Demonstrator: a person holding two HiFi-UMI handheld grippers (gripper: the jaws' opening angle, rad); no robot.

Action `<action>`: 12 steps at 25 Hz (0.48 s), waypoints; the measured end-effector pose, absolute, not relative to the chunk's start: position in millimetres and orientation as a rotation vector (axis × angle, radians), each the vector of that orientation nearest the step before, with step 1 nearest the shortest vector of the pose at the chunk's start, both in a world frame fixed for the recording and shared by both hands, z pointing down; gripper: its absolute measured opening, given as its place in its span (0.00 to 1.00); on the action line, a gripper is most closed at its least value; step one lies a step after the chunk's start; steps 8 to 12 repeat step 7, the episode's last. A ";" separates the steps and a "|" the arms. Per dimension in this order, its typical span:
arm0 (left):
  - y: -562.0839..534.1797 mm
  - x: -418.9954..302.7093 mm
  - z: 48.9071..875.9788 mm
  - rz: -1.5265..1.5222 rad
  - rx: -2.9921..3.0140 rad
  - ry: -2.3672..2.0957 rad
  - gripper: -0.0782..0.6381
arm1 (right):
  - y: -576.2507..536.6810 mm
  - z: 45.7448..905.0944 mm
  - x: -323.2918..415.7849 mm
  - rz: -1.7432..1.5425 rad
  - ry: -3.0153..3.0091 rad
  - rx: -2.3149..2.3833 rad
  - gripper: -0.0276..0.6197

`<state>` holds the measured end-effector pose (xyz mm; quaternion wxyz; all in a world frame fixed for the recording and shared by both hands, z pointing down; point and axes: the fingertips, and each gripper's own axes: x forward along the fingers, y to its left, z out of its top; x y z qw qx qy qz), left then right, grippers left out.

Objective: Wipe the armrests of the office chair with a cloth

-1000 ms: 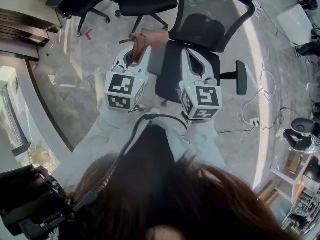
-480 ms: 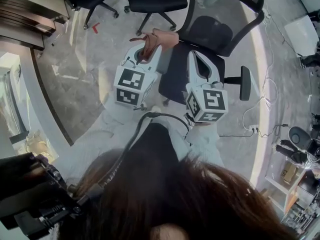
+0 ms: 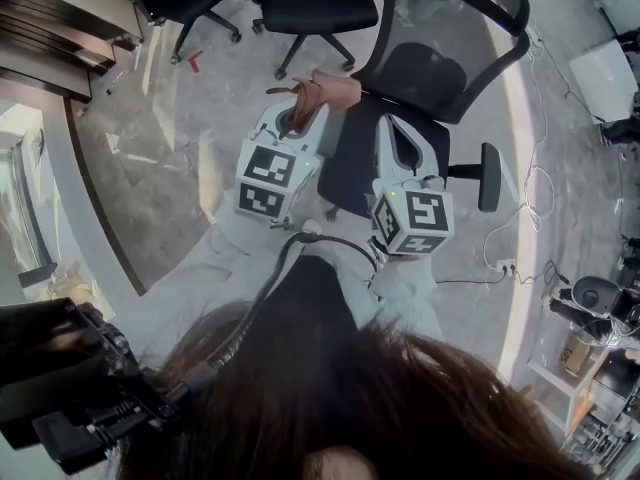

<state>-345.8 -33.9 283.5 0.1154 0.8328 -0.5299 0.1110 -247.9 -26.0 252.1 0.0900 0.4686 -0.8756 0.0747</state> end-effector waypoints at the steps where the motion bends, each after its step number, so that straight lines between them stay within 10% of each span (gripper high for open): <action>1: -34.0 -345.9 284.1 0.328 2.437 -1.551 0.16 | -26.1 251.6 -248.0 0.222 -2.604 1.392 0.04; 12: -38.0 -338.9 295.8 0.354 2.427 -1.512 0.16 | -29.9 259.6 -243.4 0.258 -2.589 1.406 0.04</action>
